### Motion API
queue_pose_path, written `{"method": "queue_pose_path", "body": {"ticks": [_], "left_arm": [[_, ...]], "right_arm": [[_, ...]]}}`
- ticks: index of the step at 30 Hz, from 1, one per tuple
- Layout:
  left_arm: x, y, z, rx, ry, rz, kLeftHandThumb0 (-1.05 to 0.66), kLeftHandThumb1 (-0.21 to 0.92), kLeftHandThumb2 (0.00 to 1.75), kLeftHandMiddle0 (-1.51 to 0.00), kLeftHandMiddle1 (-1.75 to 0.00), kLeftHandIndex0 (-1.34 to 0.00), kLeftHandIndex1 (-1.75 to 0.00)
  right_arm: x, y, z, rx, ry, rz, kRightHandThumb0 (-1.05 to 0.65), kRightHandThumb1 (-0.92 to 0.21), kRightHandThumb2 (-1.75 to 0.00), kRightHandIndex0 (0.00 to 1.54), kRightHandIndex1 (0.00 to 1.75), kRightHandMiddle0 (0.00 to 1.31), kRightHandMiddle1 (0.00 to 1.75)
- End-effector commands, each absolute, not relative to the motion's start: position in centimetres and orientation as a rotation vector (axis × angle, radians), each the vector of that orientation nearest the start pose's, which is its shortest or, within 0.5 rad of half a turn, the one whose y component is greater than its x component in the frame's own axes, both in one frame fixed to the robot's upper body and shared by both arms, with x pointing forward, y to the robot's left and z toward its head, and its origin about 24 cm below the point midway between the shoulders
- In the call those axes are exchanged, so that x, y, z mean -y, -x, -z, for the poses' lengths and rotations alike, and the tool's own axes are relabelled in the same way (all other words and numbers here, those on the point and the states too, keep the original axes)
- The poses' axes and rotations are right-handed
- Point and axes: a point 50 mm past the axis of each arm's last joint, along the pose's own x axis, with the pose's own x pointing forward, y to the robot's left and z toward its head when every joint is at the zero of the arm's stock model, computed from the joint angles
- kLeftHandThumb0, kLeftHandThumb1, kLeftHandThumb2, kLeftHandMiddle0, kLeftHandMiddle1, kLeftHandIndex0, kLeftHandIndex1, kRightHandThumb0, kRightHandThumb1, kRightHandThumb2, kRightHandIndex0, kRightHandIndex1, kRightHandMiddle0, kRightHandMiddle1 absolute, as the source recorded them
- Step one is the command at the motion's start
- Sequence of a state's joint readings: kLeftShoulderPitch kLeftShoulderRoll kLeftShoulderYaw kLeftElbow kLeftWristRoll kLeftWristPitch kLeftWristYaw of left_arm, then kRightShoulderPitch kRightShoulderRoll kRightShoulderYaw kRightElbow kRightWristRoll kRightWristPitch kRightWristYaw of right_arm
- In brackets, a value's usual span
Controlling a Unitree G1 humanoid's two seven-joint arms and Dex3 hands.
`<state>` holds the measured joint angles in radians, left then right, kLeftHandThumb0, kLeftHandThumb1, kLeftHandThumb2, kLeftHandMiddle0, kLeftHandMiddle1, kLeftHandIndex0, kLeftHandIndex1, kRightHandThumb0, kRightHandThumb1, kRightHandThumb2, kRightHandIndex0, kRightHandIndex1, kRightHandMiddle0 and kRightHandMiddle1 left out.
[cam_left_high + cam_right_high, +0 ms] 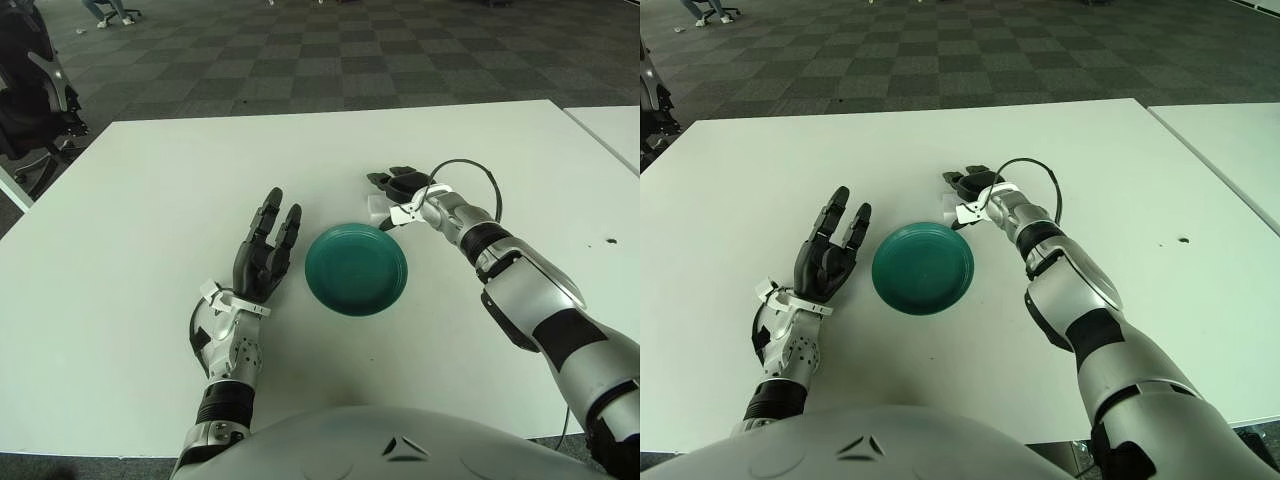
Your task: Put the charger into the plate.
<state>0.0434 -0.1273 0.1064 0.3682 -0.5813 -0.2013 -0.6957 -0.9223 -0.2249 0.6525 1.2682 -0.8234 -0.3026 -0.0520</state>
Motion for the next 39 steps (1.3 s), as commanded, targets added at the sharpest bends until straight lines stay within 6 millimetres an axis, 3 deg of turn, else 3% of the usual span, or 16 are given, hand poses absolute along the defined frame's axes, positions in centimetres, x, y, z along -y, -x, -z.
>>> {"method": "queue_pose_path", "body": {"ticks": [1,21,26,27,28,29,31,34,39], "left_arm": [[-10.1,-20.0,4.2,-0.044,0.844,0.319,-1.05,0.92,0.22,0.0,0.0,0.0,0.0],[-10.0,-19.6,4.3,-0.033,0.836,0.302,-1.05,0.92,0.2,0.0,0.0,-0.02,-0.01],[-9.7,-19.5,4.3,-0.026,0.814,0.323,-1.05,0.92,0.24,0.0,0.0,0.0,0.0],[-9.7,-19.5,4.3,-0.023,0.807,0.326,-1.05,0.92,0.24,0.0,0.0,0.0,0.0],[-9.6,-19.5,4.2,-0.016,0.79,0.329,-1.05,0.92,0.24,0.0,0.0,0.0,0.0],[-9.6,-19.4,4.2,-0.012,0.779,0.331,-1.05,0.92,0.24,0.0,0.0,0.0,0.0],[-9.5,-19.4,4.1,-0.002,0.76,0.333,-1.05,0.92,0.24,0.0,0.0,0.0,0.0],[-9.3,-19.3,4.0,0.01,0.753,0.334,-1.05,0.92,0.25,0.0,0.0,0.0,0.0],[-9.1,-19.2,3.9,0.014,0.769,0.327,-1.05,0.92,0.24,0.0,0.0,0.0,0.0]], "right_arm": [[11.5,-37.2,-3.8,-0.004,1.544,-0.642,-1.01,-0.92,-0.09,0.0,0.0,0.0,0.0],[11.8,-36.7,-2.8,-0.013,1.618,-0.681,-1.05,-0.92,-0.12,0.0,0.0,0.0,0.0],[12.1,-36.2,-1.9,-0.057,1.615,-0.692,-0.96,-0.92,-0.13,0.07,0.03,0.02,0.01],[12.2,-36.1,-1.8,-0.066,1.613,-0.691,-0.92,-0.92,-0.12,0.17,0.02,0.01,0.22],[12.4,-35.8,-1.2,-0.086,1.62,-0.696,-0.91,-0.92,-0.12,0.21,0.02,0.01,0.31],[12.5,-35.6,-0.9,-0.099,1.625,-0.699,-0.86,-0.91,-0.1,0.33,0.04,0.02,0.71],[12.8,-35.3,-0.4,-0.115,1.641,-0.713,-0.79,-0.9,-0.08,0.49,0.08,0.08,1.22],[12.9,-35.2,-0.3,-0.121,1.652,-0.73,-0.73,-0.89,-0.06,0.59,0.13,0.16,1.47],[12.8,-34.8,0.3,-0.13,1.662,-0.771,-0.65,-0.88,-0.06,0.49,0.8,0.25,1.7]]}}
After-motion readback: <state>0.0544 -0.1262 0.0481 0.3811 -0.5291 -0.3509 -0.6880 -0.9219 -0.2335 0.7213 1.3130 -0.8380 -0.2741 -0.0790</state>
